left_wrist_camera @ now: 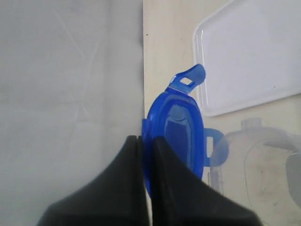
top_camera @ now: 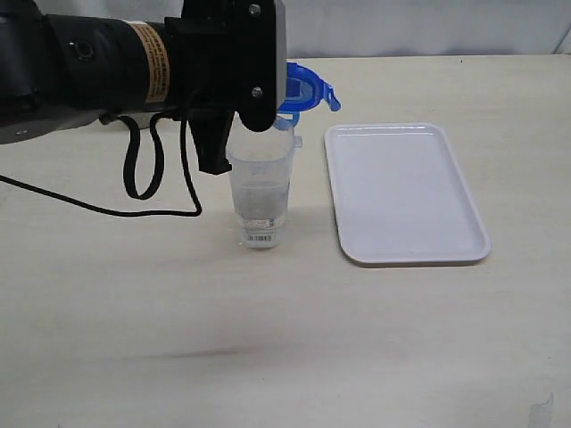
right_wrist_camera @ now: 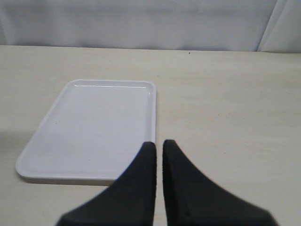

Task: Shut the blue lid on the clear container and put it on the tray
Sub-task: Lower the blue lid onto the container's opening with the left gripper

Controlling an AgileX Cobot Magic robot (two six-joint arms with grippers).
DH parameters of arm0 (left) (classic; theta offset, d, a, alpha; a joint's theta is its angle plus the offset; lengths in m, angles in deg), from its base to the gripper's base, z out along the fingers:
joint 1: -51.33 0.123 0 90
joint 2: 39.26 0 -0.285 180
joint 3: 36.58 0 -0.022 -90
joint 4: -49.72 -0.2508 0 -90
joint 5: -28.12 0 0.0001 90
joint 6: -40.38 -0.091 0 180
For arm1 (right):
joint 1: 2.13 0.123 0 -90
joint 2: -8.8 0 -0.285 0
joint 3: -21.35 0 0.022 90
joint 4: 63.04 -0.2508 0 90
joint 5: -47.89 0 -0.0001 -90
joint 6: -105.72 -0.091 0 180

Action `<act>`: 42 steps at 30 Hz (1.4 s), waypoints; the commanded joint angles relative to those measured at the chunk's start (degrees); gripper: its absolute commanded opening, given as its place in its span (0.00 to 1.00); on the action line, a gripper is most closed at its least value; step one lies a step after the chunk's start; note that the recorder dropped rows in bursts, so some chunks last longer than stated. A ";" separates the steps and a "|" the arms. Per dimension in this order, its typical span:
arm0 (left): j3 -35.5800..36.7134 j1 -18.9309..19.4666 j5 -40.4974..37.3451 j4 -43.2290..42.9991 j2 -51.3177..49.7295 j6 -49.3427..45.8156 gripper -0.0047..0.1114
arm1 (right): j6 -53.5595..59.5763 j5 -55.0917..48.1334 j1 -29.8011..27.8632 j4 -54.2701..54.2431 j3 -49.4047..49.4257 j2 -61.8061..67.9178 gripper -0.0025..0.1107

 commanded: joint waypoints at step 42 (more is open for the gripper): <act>2.32 -0.72 -5.47 -1.15 2.24 0.10 0.04 | -0.03 0.23 -0.22 -0.06 0.09 -0.25 0.07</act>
